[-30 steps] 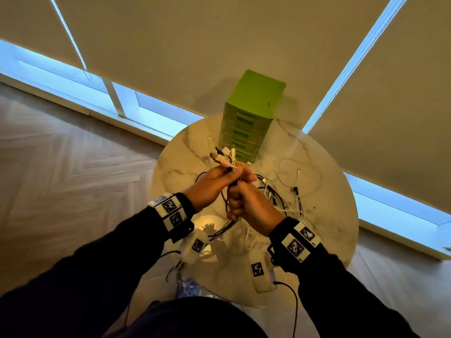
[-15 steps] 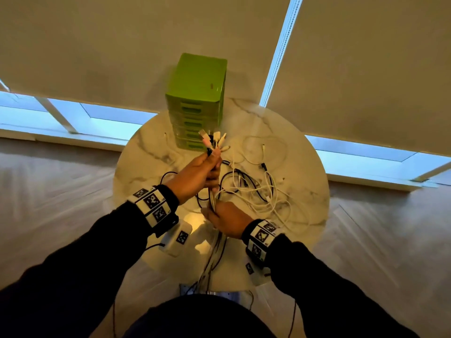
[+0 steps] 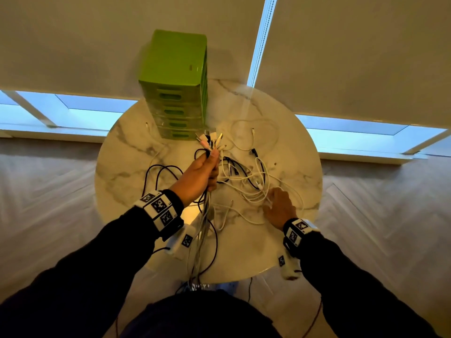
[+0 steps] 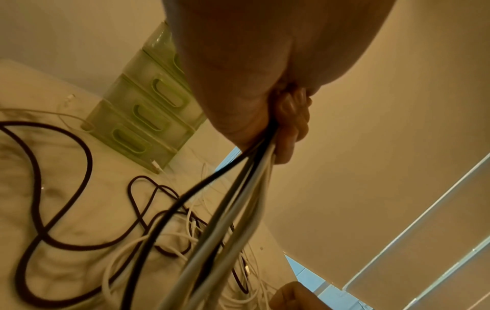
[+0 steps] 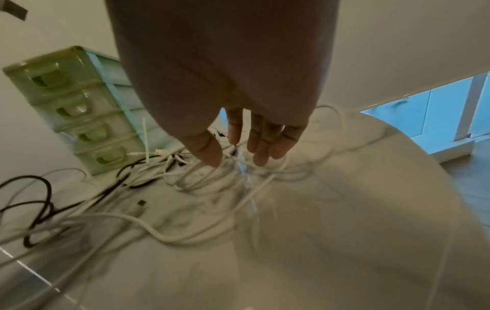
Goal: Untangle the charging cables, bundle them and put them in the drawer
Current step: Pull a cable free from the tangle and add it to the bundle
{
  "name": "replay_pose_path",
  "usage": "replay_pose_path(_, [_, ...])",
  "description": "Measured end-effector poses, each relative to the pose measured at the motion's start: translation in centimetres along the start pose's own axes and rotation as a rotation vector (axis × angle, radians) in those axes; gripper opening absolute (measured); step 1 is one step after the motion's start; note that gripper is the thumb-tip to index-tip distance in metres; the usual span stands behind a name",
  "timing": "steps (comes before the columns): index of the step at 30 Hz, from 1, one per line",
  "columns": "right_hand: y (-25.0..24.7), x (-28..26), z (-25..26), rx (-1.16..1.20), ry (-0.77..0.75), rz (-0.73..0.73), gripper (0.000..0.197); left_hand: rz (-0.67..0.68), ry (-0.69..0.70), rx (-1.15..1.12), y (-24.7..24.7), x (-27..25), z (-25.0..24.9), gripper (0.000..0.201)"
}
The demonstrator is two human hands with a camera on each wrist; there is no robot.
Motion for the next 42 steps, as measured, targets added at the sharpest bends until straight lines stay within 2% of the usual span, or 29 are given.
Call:
replay_pose_path(2, [0.7, -0.2, -0.3, -0.122, 0.067, 0.02, 0.043, 0.018, -0.011, -0.006, 0.4, 0.2, 0.3, 0.037])
replay_pose_path(4, [1.0, -0.2, -0.2, -0.176, 0.09, 0.027, 0.043, 0.02, -0.025, -0.013, 0.7, 0.4, 0.5, 0.036])
replay_pose_path(6, [0.9, 0.2, 0.2, -0.097, 0.039, 0.048, 0.037, 0.024, -0.038, -0.022, 0.8, 0.5, 0.8, 0.036])
replay_pose_path(7, [0.6, 0.3, 0.7, -0.043, -0.049, 0.042, 0.032, 0.031, -0.042, -0.023, 0.9, 0.5, 0.9, 0.036])
replay_pose_path(9, [-1.1, 0.0, 2.3, 0.044, -0.276, -0.051, 0.026, 0.042, -0.045, -0.018, 1.0, 0.5, 1.1, 0.037])
replay_pose_path(11, [-3.7, 0.0, 3.9, 0.093, -0.464, -0.213, 0.023, 0.037, -0.043, -0.023, 1.0, 0.5, 1.4, 0.037])
replay_pose_path(12, [-5.2, 0.1, 4.6, 0.106, -0.502, -0.281, 0.023, 0.026, -0.043, -0.026, 0.9, 0.5, 1.4, 0.036])
replay_pose_path(13, [-6.4, 0.4, 4.9, 0.075, -0.472, -0.335, 0.023, 0.02, -0.037, -0.032, 0.8, 0.4, 1.6, 0.035])
replay_pose_path(14, [-8.0, 0.2, 4.9, -0.004, -0.381, -0.338, 0.024, 0.027, -0.024, -0.036, 1.1, 0.4, 1.4, 0.034])
replay_pose_path(15, [-8.5, 0.7, 4.9, -0.126, -0.247, -0.222, 0.025, 0.019, -0.024, -0.037, 1.0, 0.3, 1.6, 0.034])
replay_pose_path(17, [-8.6, 0.8, 4.8, -0.461, 0.027, 0.162, 0.031, 0.001, -0.028, -0.037, 0.9, 0.4, 1.8, 0.033])
replay_pose_path(18, [-8.2, 0.0, 4.8, -0.581, 0.097, 0.331, 0.033, -0.003, -0.025, -0.039, 1.0, 0.3, 1.7, 0.033])
replay_pose_path(20, [-7.6, -1.7, 5.6, -0.597, 0.063, 0.495, 0.03, -0.001, -0.01, -0.038, 1.1, 0.2, 1.7, 0.032])
replay_pose_path(22, [-7.8, -2.7, 6.6, -0.367, -0.064, 0.44, 0.028, -0.01, 0.001, -0.046, 1.1, 0.2, 1.6, 0.029])
replay_pose_path(24, [-8.3, -4.0, 8.3, -0.003, -0.191, 0.268, 0.027, -0.028, 0.006, -0.072, 1.0, 0.0, 1.8, 0.023])
replay_pose_path(26, [-8.6, -5.8, 10.1, 0.458, -0.265, 0.139, 0.024, -0.043, 0.016, -0.098, 0.9, -0.2, 2.0, 0.017])
replay_pose_path(28, [-8.5, -7.6, 12.0, 0.689, -0.382, 0.072, 0.021, -0.031, 0.037, -0.136, 1.0, -0.2, 2.1, 0.016])
replay_pose_path(32, [-6.4, -10.0, 14.8, 0.633, -0.573, 0.064, 0.016, 0.022, 0.112, -0.188, 1.0, -0.6, 1.4, 0.029])
replay_pose_path(37, [-3.2, -10.3, 14.9, 0.51, -0.566, 0.118, 0.009, -0.046, 0.137, -0.05, 0.0, -1.5, 0.7, 0.026])
replay_pose_path(39, [-2.5, -10.6, 14.9, 0.364, -0.602, 0.114, 0.019, -0.037, 0.129, -0.034, -0.8, -1.8, 0.4, 0.028])
replay_pose_path(42, [-2.6, -11.2, 15.2, 0.227, -0.654, 0.002, 0.02, -0.029, 0.141, -0.035, -1.9, -2.3, 0.1, 0.026])
Point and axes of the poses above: each hand's wrist, its own x-axis towards the middle knuckle, its own y-axis out of the palm, z = x × y, the point moved 4 cm from there along x, towards the middle knuckle, and after that the axes turned 13 degrees about z, right-handed, at the moved point
